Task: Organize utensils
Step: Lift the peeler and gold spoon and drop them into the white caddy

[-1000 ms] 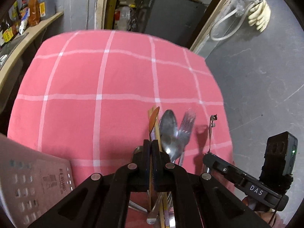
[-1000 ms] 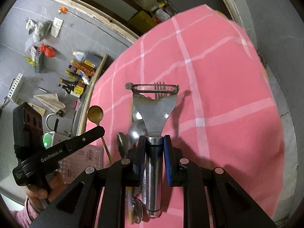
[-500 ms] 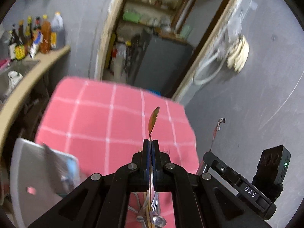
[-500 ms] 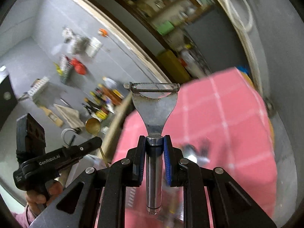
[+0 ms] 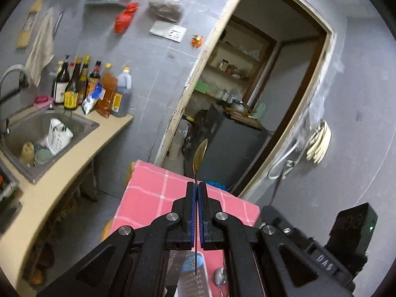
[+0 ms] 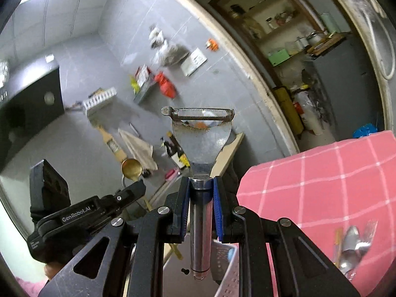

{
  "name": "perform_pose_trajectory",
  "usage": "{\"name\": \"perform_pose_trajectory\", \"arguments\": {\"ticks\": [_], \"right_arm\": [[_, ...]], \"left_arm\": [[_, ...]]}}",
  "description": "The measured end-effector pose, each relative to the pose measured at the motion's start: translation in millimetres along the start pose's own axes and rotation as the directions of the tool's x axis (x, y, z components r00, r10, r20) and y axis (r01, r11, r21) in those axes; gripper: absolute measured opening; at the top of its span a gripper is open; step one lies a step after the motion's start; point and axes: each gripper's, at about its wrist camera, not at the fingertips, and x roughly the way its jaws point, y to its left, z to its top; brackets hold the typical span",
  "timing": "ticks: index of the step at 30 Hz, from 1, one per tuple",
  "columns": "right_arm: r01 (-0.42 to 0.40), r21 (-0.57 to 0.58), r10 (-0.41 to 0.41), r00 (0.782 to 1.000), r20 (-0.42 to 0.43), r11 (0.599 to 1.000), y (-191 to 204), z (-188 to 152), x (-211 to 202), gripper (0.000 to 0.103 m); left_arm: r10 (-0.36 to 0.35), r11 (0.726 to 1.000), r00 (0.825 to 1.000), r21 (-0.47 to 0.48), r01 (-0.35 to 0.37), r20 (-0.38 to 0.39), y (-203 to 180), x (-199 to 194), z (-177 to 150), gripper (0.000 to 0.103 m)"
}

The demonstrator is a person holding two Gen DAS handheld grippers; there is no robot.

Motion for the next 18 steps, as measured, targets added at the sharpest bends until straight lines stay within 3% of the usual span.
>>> {"name": "perform_pose_trajectory", "arguments": {"ticks": [7,18], "right_arm": [[0.077,-0.055,-0.082,0.993,-0.08,0.995,6.1,-30.8,9.6,0.016],[0.117,-0.086,-0.13,0.977,-0.168,0.989,12.8,-39.7,8.5,0.017]], "left_arm": [[-0.002,0.999,1.0,0.044,0.002,-0.008,15.2,6.1,-30.4,0.002],[-0.023,0.999,0.988,0.041,0.03,-0.154,31.8,17.8,-45.0,0.003]]}}
